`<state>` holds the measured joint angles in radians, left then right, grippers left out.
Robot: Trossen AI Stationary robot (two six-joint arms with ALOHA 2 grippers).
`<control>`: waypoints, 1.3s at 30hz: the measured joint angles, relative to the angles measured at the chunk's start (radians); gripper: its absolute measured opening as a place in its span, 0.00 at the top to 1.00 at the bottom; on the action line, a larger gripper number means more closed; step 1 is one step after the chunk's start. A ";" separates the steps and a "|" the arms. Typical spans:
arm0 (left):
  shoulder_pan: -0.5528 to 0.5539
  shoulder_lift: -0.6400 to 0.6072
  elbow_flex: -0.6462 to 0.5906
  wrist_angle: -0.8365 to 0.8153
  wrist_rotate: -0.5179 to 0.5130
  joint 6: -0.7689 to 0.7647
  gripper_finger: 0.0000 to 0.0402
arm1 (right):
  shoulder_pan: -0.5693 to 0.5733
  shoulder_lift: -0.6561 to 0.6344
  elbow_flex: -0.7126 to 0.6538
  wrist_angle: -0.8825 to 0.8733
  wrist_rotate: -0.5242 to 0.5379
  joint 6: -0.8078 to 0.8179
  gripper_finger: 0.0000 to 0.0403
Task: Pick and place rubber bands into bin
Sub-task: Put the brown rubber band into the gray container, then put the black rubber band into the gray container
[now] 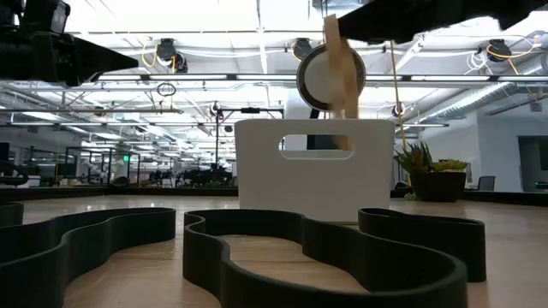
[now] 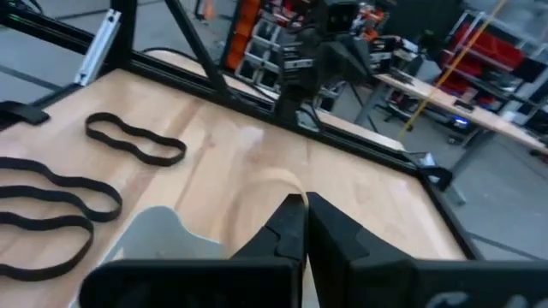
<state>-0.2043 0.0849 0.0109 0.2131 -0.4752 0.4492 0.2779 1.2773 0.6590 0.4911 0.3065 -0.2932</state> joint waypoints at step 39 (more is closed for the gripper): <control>0.000 0.000 0.000 0.002 -0.005 0.047 0.88 | 0.002 -0.004 -0.006 -0.166 0.001 0.110 0.68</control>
<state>-0.2043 0.0848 0.0107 0.2151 -0.4806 0.4958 0.2796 1.2738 0.6532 0.3251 0.3080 -0.1832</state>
